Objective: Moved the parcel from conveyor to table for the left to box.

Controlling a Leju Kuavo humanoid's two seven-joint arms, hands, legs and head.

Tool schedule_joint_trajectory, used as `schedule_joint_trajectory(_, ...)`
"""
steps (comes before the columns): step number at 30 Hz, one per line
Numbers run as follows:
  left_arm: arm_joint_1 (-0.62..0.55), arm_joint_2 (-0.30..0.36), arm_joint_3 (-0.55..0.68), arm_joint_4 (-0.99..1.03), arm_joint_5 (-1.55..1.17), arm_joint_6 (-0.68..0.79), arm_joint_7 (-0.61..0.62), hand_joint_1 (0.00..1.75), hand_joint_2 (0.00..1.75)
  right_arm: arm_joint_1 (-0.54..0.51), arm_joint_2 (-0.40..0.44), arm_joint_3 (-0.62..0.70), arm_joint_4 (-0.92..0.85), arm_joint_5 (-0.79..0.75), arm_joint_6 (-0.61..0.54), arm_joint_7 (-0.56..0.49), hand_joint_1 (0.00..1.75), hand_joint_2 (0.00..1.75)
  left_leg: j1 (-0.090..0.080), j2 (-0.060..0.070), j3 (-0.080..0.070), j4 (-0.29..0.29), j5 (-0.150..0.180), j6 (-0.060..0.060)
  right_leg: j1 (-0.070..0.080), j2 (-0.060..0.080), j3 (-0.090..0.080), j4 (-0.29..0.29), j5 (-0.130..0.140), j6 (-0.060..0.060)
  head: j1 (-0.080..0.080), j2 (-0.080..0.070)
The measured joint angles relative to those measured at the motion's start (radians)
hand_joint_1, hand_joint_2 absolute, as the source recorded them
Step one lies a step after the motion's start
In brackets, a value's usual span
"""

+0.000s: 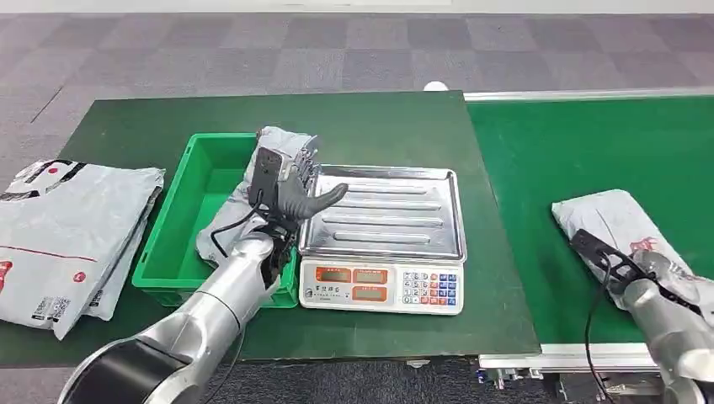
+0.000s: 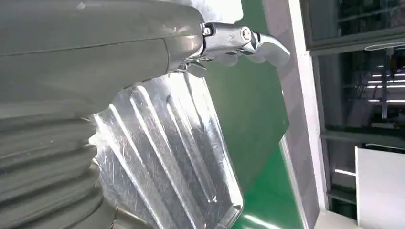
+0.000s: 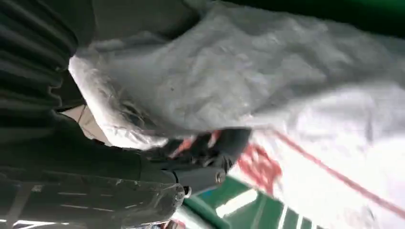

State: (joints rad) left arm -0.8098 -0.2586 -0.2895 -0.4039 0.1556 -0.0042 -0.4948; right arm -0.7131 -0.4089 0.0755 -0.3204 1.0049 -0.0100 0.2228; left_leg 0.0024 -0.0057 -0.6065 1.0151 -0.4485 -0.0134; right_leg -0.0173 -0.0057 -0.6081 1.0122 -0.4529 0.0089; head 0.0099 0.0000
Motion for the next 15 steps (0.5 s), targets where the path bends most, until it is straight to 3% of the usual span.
schedule_joint_trajectory(5,0.006,0.002,0.010,-0.015,-0.021,0.018,-0.006,0.00,1.75,-0.020,0.022,0.000,0.000,0.053,-0.098,-0.043,1.75,1.75,0.000,0.000,0.000,0.000,0.000,0.000,0.000,0.000,0.000,0.000,0.000,0.000,0.000,0.000)
schedule_joint_trajectory(15,0.004,0.005,0.018,-0.031,-0.048,0.023,0.016,0.00,1.75,-0.031,0.048,0.000,-0.011,0.056,-0.172,-0.140,1.75,1.75,0.000,-0.001,0.000,0.000,0.000,0.000,0.000,-0.001,0.000,0.000,0.000,0.000,0.000,0.000)
